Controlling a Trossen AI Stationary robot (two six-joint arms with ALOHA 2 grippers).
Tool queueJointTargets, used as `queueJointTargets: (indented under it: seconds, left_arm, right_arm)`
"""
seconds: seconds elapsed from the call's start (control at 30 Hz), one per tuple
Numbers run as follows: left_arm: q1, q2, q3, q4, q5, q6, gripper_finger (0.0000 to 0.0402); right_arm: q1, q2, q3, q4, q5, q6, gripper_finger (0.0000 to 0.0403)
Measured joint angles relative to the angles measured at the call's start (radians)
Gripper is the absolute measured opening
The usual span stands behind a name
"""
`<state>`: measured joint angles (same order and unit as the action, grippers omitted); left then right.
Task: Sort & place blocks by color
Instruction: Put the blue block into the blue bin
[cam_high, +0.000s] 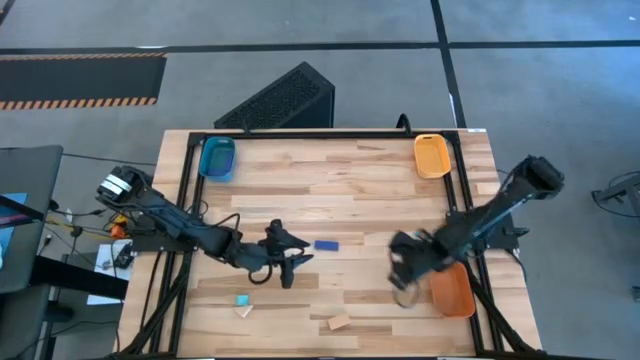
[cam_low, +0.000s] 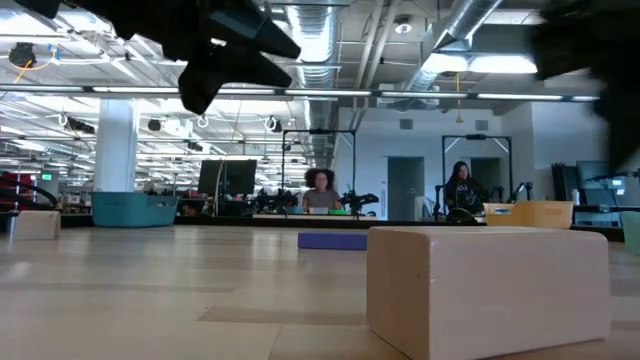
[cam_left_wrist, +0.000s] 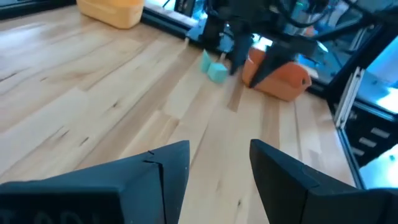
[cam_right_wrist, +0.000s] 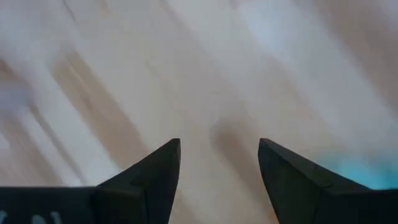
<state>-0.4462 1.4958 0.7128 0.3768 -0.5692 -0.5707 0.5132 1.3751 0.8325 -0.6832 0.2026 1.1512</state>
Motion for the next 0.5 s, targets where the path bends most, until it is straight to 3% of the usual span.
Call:
queueJointTargets:
  seconds: [0.13, 0.23, 0.5]
  left_arm:
    - [-0.013, -0.055, 0.0, -0.105, 0.004, -0.003, 0.0158]
    - [-0.021, -0.125, 0.0, -0.23, 0.005, -0.003, 0.0158]
    - [-0.025, -0.26, 0.0, -0.534, 0.023, -0.018, 0.016]
  right_arm:
    - [-0.179, 0.086, 0.002, 0.266, -0.058, -0.303, 0.024]
    - [-0.266, 0.168, 0.047, 0.358, -0.078, -0.44, 0.024]
    - [-0.348, 0.34, 0.109, 0.536, -0.099, -0.717, 0.024]
